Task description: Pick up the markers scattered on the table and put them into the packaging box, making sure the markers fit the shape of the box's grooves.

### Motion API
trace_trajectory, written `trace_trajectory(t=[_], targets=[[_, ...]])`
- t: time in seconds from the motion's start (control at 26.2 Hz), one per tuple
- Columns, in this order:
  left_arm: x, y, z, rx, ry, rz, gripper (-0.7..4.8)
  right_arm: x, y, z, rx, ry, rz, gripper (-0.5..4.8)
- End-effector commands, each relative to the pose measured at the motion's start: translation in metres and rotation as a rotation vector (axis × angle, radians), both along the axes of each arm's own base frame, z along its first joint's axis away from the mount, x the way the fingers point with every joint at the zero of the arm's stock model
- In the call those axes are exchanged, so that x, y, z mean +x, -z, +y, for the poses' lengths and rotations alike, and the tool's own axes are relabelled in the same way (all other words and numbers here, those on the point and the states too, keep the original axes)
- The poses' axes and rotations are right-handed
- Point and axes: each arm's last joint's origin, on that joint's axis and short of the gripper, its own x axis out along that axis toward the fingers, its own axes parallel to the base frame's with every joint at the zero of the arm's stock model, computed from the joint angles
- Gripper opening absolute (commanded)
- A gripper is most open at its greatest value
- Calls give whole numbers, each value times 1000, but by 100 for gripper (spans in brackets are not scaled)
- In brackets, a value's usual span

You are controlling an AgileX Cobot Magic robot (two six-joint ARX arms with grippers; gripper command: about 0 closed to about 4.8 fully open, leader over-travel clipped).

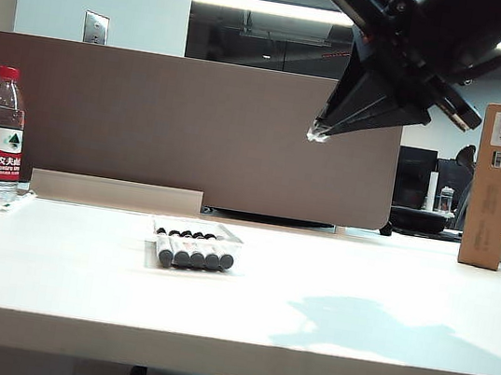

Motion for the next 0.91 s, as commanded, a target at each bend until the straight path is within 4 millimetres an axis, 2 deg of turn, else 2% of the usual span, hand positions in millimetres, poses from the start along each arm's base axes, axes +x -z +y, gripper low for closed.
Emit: trace_trajectory(t=[0.04, 0.72, 0.91], targets=[[0, -3, 0, 1, -3, -18, -5, 0, -3, 0, 8, -2, -20, -8], [0, -3, 0, 1, -3, -18, -5, 0, -4, 0, 9, -2, -21, -8], [0, -3, 0, 0, -2, -17, -5, -12, -21, -10, 16, 8, -91, -8]])
